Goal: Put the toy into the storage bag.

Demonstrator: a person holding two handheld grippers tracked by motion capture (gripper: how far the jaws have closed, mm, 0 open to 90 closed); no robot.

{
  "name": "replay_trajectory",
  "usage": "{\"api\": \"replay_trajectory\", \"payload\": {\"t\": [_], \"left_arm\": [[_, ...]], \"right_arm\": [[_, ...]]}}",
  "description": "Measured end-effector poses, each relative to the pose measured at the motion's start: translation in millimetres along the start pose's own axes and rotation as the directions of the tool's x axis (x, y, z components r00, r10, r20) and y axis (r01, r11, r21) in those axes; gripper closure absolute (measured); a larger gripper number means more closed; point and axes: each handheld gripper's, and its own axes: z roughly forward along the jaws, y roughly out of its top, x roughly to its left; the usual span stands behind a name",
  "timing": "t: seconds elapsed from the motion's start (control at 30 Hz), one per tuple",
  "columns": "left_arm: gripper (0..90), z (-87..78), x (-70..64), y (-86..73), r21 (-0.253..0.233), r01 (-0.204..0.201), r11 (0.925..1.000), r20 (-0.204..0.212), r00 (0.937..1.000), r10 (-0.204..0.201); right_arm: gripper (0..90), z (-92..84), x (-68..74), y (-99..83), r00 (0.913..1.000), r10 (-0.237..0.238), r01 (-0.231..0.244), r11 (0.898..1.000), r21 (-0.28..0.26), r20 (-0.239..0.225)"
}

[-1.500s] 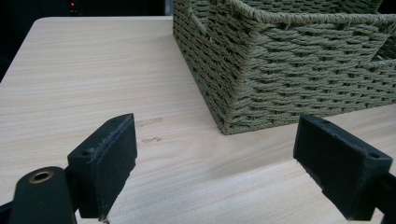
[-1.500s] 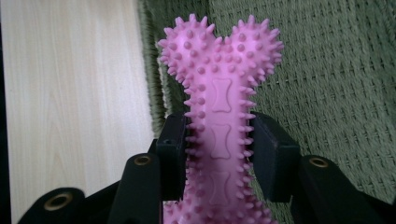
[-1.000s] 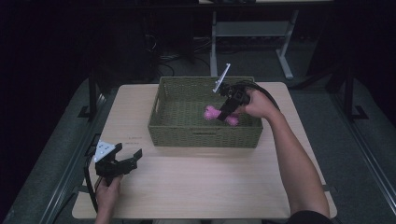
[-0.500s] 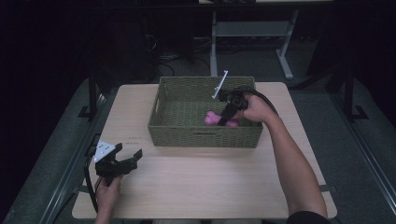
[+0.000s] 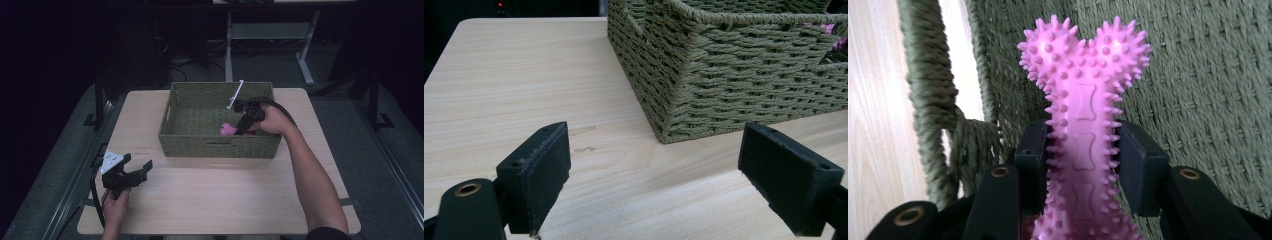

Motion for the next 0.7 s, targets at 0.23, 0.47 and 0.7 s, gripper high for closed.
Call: {"api": "replay_trajectory", "payload": {"t": [0.23,0.47,0.7], "left_arm": [[13.0,-0.3,0.0,0.0,-0.001,0.002,1.0000,0.000,1.0000,-0.002],[13.0,-0.3,0.3,0.0,-0.001,0.006,1.0000,0.000,1.0000,-0.006],[13.0,0.4,-1.3,0.3,-0.001,0.002,1.0000,-0.001,1.0000,-0.002]], "right_arm": [[57.7,4.8,-1.6,-0.8,0.9999,0.005,-0.005,1.000,0.007,-0.014],[57.4,8.0,-2.1,0.4,0.9998,0.005,-0.005,1.000,0.010,-0.020],[51.0,4.5,-3.3,0.3,0.9993,0.027,-0.028,0.999,-0.026,-0.025]]}}
